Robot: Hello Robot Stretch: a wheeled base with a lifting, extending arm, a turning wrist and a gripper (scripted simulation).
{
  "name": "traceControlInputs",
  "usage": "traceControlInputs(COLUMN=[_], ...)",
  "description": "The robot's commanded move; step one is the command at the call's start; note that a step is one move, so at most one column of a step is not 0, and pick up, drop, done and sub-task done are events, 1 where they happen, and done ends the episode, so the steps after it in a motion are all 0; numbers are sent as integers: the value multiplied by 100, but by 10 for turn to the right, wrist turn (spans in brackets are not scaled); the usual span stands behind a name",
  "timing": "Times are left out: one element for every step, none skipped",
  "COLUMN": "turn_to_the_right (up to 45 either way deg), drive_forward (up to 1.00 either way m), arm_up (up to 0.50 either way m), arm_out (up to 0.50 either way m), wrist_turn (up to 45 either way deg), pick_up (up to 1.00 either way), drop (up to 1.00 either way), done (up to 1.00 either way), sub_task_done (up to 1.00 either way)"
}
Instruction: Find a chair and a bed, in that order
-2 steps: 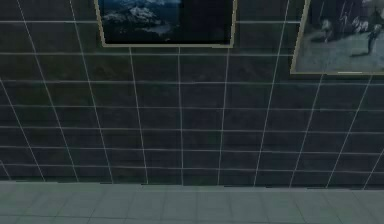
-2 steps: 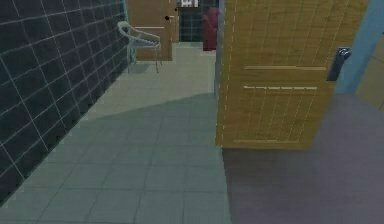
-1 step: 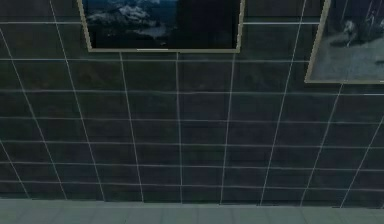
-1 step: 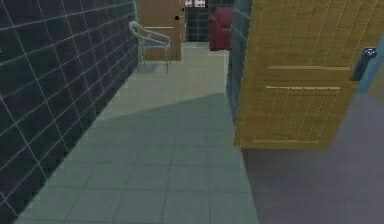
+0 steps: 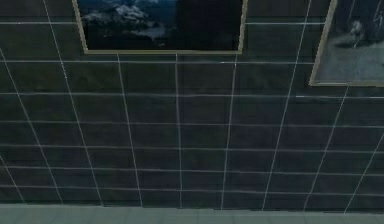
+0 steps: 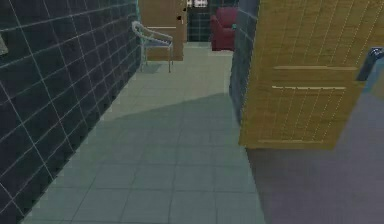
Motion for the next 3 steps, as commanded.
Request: traceControlInputs(turn_to_the_right=[450,420,0], drive_forward=[0,0,15], arm_up=[0,0,0], arm_out=[0,0,0], wrist_turn=[0,0,0], pick_up=[0,0,0], drop=[0,0,0], done=[0,0,0], sub_task_done=[0,0,0])
